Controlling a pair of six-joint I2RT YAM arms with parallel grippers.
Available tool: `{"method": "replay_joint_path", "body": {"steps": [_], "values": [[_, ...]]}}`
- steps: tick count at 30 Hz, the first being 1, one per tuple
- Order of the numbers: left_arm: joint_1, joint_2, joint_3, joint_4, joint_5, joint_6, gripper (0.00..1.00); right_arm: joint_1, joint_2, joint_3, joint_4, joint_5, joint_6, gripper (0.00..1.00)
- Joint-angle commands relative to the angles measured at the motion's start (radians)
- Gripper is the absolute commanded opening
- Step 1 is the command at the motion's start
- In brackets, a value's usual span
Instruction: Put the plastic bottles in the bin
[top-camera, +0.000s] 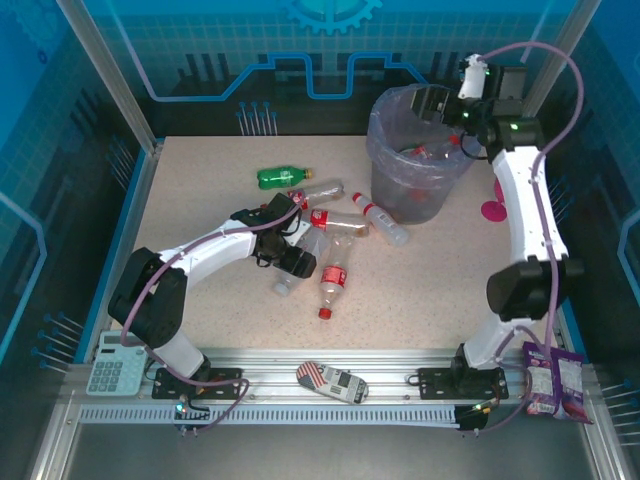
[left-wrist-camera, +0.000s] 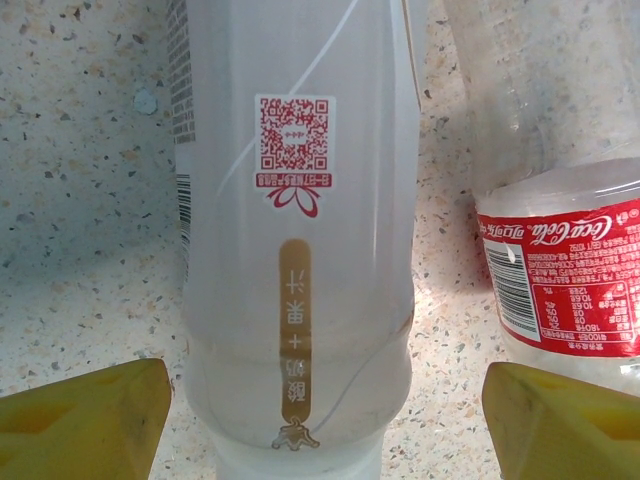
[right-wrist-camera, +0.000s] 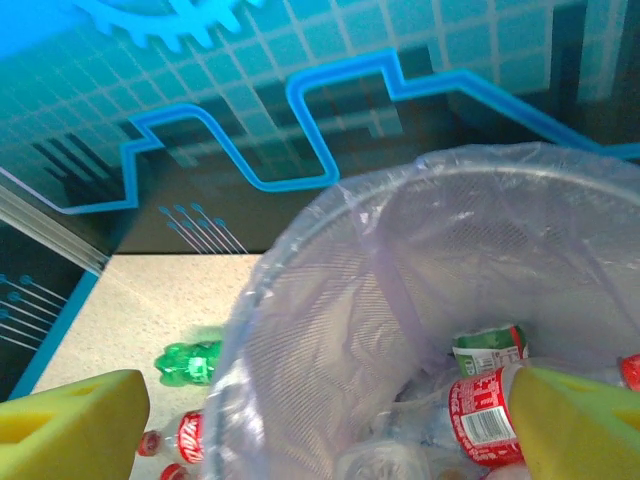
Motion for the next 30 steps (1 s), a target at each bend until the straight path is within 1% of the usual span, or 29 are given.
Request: {"method": "replay_joint_path", "body": {"steps": [1,5,9,13,18,20,24,27,30], "values": [[-0.007,-0.031,0.011,-0.043,0.025,0.023,0.82,0.002,-0.098,-0.101,-0.017,-0.032,0.0,0.93],[-0.007,-0.033,0.004,-0.053,0.019,0.034,0.82,0.003,-0.228,-0.273,0.019,-0.021,0.028,0.93],[-0.008,0.005,0.006,-0.049,0.031,0.037,0.82,0.002,-0.323,-0.42,0.033,-0.008,0.056,0.92],[-0.007,0.039,0.005,-0.026,0.046,0.036,0.87,0.002,-0.374,-0.506,0.038,-0.015,0.083,0.92],[-0.007,0.084,-0.004,0.008,0.052,0.032,0.86,0.001,-0.403,-0.567,0.073,-0.046,0.12,0.92],[-0.007,0.101,-0.005,0.013,0.049,0.031,0.84,0.0,-0.406,-0.572,0.082,-0.048,0.126,0.92],[-0.007,0.11,-0.011,0.038,0.045,0.024,0.76,0.001,-0.395,-0.57,0.099,-0.067,0.138,0.92],[-0.008,0.122,-0.01,0.046,0.046,0.019,0.67,0.002,-0.389,-0.572,0.112,-0.071,0.146,0.92],[-0.008,0.124,-0.009,0.046,0.043,0.02,0.64,0.003,-0.386,-0.572,0.118,-0.08,0.153,0.92]]}}
